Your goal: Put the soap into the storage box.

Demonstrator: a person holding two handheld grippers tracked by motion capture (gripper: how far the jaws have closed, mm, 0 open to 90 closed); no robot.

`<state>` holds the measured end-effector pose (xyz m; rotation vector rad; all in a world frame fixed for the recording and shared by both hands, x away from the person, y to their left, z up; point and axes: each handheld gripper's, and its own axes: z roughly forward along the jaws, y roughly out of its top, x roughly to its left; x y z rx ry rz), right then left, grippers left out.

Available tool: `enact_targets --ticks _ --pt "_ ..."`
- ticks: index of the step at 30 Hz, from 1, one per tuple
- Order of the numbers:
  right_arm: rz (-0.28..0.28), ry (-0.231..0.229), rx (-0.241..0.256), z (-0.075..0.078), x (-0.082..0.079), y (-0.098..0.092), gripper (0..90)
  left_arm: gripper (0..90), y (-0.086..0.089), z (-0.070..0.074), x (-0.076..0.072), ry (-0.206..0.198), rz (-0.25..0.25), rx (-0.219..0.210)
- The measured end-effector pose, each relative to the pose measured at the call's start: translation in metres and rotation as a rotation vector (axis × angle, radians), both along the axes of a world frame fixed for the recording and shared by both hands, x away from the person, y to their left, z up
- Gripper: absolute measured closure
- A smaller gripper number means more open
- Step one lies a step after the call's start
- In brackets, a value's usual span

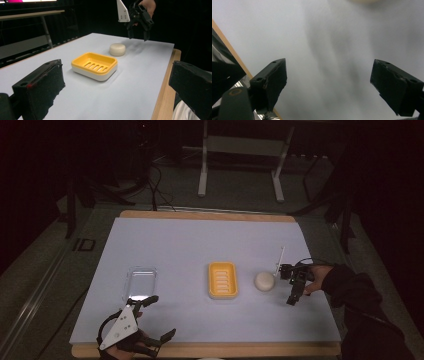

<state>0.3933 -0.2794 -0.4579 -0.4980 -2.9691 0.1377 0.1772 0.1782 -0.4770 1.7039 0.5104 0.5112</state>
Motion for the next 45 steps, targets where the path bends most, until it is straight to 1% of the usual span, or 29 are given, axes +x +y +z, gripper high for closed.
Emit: enact_targets --ticks 3,4,7,9,10,14,17,20,22,25,26,28,29,31,33,36,37,39,45 --pt "0.002 0.001 0.002 0.000 0.003 0.002 13.7 0.1 0.000 0.000 0.000 0.004 -0.002 -0.002" --pt "0.014 -0.009 0.014 0.001 0.005 0.005 13.8 0.1 0.000 0.000 0.000 0.005 -0.003 -0.001" --pt "0.023 -0.017 0.026 0.002 0.008 0.009 13.8 0.1 0.000 0.000 0.000 0.005 -0.003 -0.003" --pt "0.042 -0.034 0.038 0.002 0.010 0.012 13.8 0.1 0.000 0.000 0.000 0.005 -0.004 -0.003" --pt "0.045 -0.032 0.041 0.002 0.010 0.014 13.8 0.1 0.000 0.000 0.000 0.006 -0.005 -0.003" --pt "0.087 -0.053 0.068 0.001 0.012 0.021 13.8 0.0 0.000 0.000 0.000 0.007 -0.009 0.000" --pt "0.117 -0.079 0.072 -0.001 0.014 0.026 13.8 0.1 0.000 0.000 0.000 0.007 -0.010 0.000" --pt "0.132 -0.076 0.075 -0.005 0.015 0.029 13.9 0.1 0.000 0.000 0.000 0.007 -0.012 0.000" --pt "0.146 -0.091 0.078 -0.007 0.016 0.031 14.0 0.1 -0.001 0.000 0.000 0.007 -0.013 0.001" --pt "0.146 -0.092 0.091 -0.009 0.018 0.032 14.0 0.1 -0.001 0.000 0.000 0.008 -0.015 0.002" --pt "0.150 -0.107 0.099 -0.010 0.019 0.032 14.4 0.1 -0.001 -0.001 0.000 0.009 -0.016 -0.001" --pt "0.143 -0.123 0.116 -0.012 0.023 0.033 15.3 0.1 -0.001 -0.001 0.000 0.009 -0.017 -0.001" --pt "0.143 -0.131 0.116 -0.013 0.024 0.033 15.4 0.1 -0.001 -0.001 0.000 0.010 -0.018 -0.002" --pt "0.151 -0.142 0.129 -0.015 0.026 0.034 15.5 0.1 -0.001 -0.001 0.000 0.010 -0.019 -0.002" --pt "0.147 -0.137 0.145 -0.016 0.027 0.035 15.6 0.1 -0.001 -0.001 0.000 0.010 -0.019 0.000" --pt "0.153 -0.151 0.168 -0.018 0.028 0.036 16.2 0.1 -0.001 -0.001 0.000 0.011 -0.023 0.000" --pt "0.155 -0.156 0.183 -0.019 0.028 0.036 17.1 0.1 -0.001 -0.001 0.000 0.011 -0.028 -0.006" --pt "0.158 -0.161 0.191 -0.020 0.028 0.036 17.1 0.1 -0.001 -0.001 0.000 0.008 -0.035 -0.013" --pt "0.162 -0.170 0.217 -0.027 0.031 0.040 17.2 0.1 -0.002 -0.001 -0.001 0.004 -0.044 -0.002"
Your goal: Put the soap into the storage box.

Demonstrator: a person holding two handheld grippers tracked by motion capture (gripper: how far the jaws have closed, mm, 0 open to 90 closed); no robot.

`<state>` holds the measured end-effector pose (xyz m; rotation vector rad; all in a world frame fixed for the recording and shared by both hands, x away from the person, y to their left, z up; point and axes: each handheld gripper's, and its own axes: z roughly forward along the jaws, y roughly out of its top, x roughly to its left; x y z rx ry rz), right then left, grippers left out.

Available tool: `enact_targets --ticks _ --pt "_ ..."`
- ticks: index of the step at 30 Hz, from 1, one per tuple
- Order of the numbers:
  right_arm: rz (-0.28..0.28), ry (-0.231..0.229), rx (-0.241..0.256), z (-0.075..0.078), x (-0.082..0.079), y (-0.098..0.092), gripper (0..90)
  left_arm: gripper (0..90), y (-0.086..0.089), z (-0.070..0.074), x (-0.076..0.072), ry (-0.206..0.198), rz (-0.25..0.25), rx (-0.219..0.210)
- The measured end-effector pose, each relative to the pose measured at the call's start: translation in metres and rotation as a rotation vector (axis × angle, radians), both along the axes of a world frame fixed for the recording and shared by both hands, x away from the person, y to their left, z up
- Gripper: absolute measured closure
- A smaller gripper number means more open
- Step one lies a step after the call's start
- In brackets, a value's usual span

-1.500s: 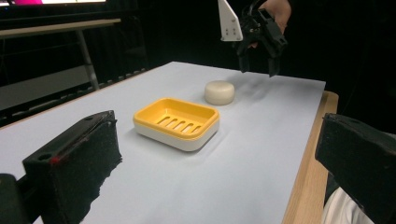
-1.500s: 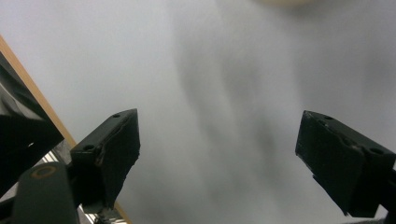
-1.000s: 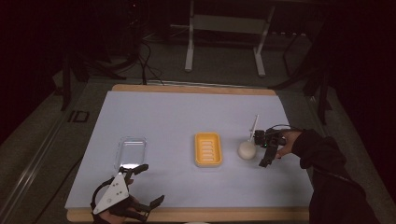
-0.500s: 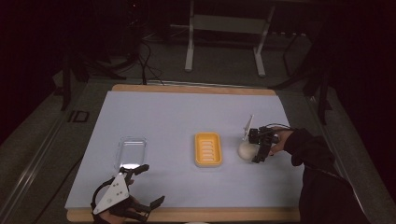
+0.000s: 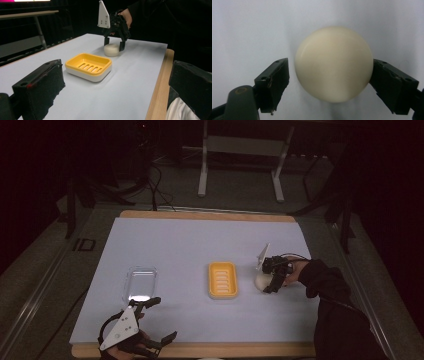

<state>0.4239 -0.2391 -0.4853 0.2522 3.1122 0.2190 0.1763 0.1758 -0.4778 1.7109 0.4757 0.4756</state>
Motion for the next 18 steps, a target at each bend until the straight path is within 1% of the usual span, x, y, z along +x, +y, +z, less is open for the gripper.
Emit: enact_targets --ticks 1,3,4,6,7,8,11,13,15,18 --pt "-0.001 -0.003 0.008 0.000 0.000 0.000 17.2 0.1 0.000 0.000 0.000 0.000 -0.001 0.000" --pt "-0.003 -0.003 0.043 -0.001 0.001 -0.002 17.4 0.1 0.000 0.000 0.000 0.000 -0.002 0.000" --pt "-0.006 -0.009 0.055 -0.001 0.001 -0.003 17.7 0.1 0.000 0.000 0.000 0.000 -0.003 0.001" --pt "-0.011 -0.006 0.075 -0.001 0.001 -0.004 17.9 0.1 -0.001 0.000 0.000 0.000 -0.004 0.002" --pt "-0.012 -0.011 0.077 -0.003 0.001 -0.004 18.0 0.1 -0.001 0.000 0.000 -0.001 -0.006 0.003" --pt "-0.014 -0.004 0.075 -0.004 0.001 -0.004 18.0 0.1 -0.001 0.000 0.000 -0.001 -0.010 0.003" --pt "-0.017 -0.018 0.080 -0.010 0.002 -0.005 18.0 0.1 -0.001 0.000 0.000 -0.004 -0.021 -0.001" --pt "-0.017 -0.011 0.078 -0.013 0.002 -0.004 18.1 0.1 -0.002 0.000 -0.001 -0.007 -0.027 0.000" --pt "-0.009 -0.018 0.079 -0.015 0.001 -0.004 20.8 0.1 -0.002 0.000 -0.001 -0.009 -0.029 0.003" --pt "-0.015 -0.014 0.079 -0.015 0.002 -0.005 21.6 0.1 -0.003 -0.001 -0.001 -0.009 -0.031 0.005"
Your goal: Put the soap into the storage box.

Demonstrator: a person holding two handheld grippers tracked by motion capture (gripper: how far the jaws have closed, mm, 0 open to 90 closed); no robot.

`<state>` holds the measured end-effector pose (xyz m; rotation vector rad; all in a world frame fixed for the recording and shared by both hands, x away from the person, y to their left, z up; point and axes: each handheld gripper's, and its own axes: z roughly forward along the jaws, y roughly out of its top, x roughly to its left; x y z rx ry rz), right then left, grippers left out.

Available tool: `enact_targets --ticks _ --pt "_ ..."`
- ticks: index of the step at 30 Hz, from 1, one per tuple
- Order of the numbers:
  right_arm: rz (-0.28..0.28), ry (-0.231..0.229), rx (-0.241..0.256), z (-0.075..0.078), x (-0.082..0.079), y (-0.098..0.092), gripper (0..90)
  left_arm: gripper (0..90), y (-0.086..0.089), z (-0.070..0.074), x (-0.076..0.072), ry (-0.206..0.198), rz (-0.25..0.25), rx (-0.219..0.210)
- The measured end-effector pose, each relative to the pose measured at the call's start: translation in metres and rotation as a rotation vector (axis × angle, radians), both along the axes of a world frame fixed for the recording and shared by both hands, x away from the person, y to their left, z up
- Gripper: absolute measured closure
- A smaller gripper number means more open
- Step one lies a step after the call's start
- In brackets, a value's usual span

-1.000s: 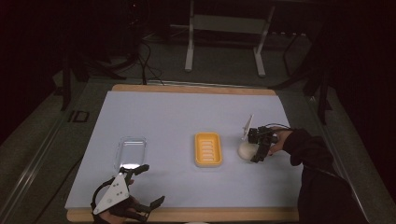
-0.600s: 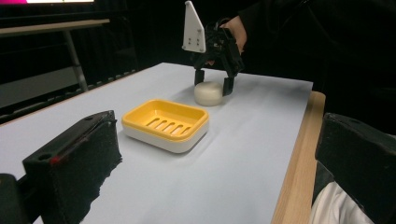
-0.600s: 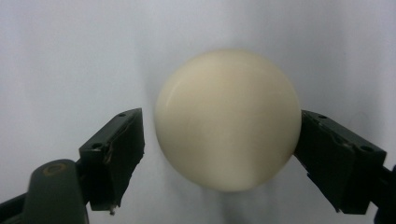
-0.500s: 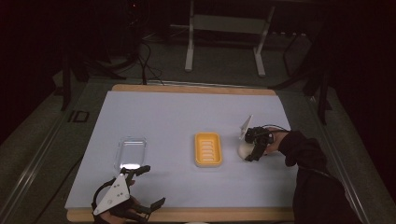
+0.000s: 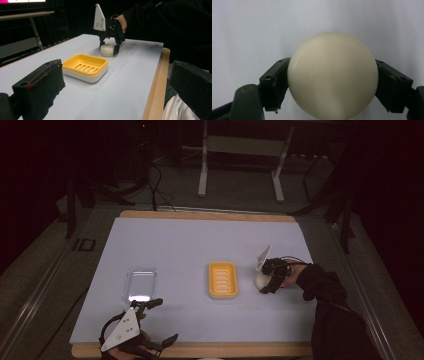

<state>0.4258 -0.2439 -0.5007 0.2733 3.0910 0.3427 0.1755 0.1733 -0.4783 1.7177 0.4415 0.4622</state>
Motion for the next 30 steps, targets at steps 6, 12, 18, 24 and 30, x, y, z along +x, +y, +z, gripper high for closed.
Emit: enact_targets --ticks 6,12,18,24,30 --pt "-0.007 0.004 0.002 -0.001 -0.001 -0.001 22.4 0.1 0.000 0.000 0.000 0.000 -0.003 -0.001" --pt "-0.028 -0.020 -0.027 0.001 0.000 0.002 23.0 0.1 0.000 0.000 0.001 0.002 -0.002 -0.001" --pt "-0.030 0.065 -0.021 0.015 -0.003 0.003 23.1 0.1 0.000 -0.001 0.001 0.005 0.001 0.000" --pt "-0.029 0.063 -0.024 0.030 -0.005 0.003 23.1 0.1 0.000 -0.001 0.001 0.004 0.000 0.001" --pt "-0.005 0.053 -0.026 0.048 -0.009 0.005 23.2 0.1 -0.001 -0.001 0.002 0.005 -0.001 0.003"
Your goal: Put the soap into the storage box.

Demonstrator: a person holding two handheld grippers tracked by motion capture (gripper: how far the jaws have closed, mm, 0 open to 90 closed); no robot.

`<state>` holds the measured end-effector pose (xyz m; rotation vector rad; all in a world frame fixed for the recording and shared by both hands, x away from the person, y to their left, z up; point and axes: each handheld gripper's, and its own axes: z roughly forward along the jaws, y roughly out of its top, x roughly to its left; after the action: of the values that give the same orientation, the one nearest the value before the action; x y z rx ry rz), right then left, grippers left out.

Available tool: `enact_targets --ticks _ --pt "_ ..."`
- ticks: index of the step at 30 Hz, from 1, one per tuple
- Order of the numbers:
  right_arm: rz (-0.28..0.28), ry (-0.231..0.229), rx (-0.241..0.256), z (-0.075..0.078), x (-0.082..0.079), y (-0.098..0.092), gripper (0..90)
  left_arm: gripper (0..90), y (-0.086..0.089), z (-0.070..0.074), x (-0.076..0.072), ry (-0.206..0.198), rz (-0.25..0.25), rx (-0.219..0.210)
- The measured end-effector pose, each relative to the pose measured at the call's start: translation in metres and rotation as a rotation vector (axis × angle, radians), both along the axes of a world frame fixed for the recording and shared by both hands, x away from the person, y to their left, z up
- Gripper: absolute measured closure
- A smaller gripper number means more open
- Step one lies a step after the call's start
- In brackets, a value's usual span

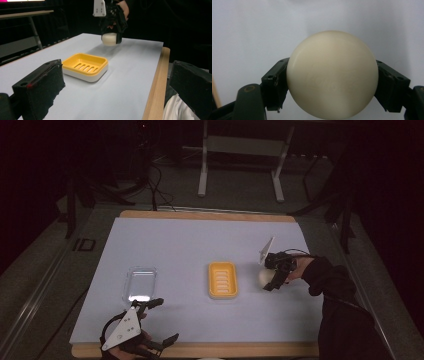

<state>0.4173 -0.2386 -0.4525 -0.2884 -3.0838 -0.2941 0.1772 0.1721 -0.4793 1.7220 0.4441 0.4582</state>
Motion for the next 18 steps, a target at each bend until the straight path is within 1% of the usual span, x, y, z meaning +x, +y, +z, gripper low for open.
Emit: enact_targets --ticks 1,4,7,10,12,13,15,18 --pt "0.017 -0.007 -0.005 0.008 -0.002 0.002 23.1 0.1 0.000 0.000 0.000 -0.002 0.001 0.000" --pt "0.026 -0.021 0.001 0.021 -0.004 0.004 23.1 0.1 0.000 0.000 0.000 -0.002 0.003 0.003" --pt "0.024 -0.023 0.007 0.033 -0.005 0.006 23.1 0.1 0.000 0.000 0.000 0.000 0.002 0.004" --pt "0.029 -0.010 -0.001 0.042 -0.007 0.010 23.2 0.1 0.000 0.000 0.000 0.001 0.001 0.004" --pt "0.030 -0.007 -0.006 0.045 -0.007 0.012 23.2 0.1 0.000 0.000 0.000 0.001 0.001 0.002" --pt "0.035 -0.016 -0.012 0.053 -0.009 0.017 23.2 0.1 0.000 0.000 0.000 0.001 0.000 0.001" --pt "0.051 -0.033 -0.001 0.059 -0.010 0.020 23.2 0.1 0.000 0.000 0.000 0.000 -0.001 0.001" --pt "0.070 -0.046 0.020 0.066 -0.010 0.027 23.2 0.1 0.000 0.000 0.000 0.001 -0.002 0.001"
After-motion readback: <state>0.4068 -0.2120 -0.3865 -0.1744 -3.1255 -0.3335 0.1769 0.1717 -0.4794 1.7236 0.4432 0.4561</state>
